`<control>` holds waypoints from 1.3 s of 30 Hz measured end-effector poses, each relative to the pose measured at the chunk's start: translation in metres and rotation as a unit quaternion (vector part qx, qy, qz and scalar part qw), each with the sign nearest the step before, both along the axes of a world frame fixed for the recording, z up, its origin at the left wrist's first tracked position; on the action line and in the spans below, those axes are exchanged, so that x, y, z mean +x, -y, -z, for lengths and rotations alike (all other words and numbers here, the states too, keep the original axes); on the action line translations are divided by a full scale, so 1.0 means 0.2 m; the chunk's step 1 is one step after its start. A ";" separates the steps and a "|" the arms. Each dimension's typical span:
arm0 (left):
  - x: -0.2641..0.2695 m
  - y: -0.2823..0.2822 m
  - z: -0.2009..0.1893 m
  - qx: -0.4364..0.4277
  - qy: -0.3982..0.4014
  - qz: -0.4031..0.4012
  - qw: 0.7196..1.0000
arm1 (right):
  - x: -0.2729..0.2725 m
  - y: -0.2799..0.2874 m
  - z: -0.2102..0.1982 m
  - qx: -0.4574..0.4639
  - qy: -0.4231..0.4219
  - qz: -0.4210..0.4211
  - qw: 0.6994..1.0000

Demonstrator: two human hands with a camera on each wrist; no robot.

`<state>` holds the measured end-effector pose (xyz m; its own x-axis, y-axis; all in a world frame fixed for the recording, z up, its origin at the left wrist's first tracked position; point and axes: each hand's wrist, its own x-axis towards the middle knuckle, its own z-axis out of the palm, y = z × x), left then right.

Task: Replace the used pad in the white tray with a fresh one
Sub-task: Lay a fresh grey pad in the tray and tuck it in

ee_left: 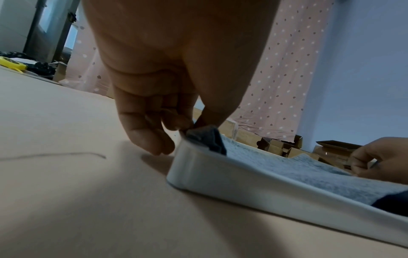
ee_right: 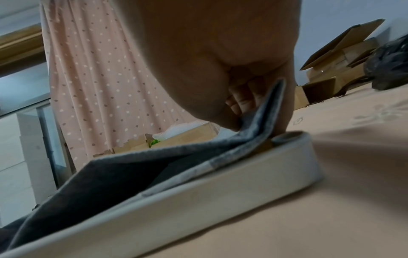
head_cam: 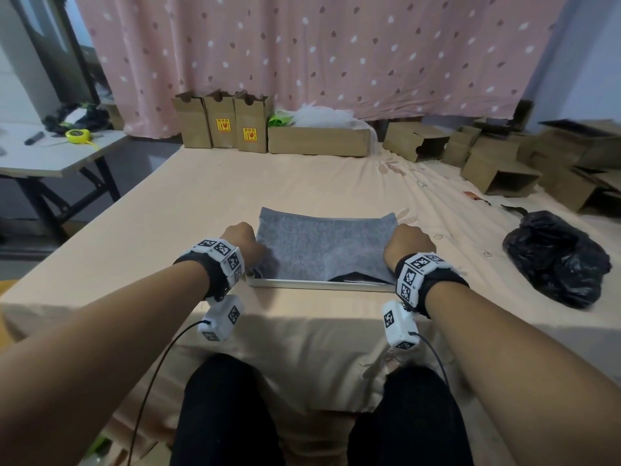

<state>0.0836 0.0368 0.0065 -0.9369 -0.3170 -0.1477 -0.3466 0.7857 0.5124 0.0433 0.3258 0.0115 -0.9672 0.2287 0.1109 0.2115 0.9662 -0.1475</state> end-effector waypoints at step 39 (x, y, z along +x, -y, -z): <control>-0.22 -0.15 -0.24 0.220 0.021 -0.019 0.975 | -0.16 0.01 -0.15 -0.235 -0.060 -0.072 0.967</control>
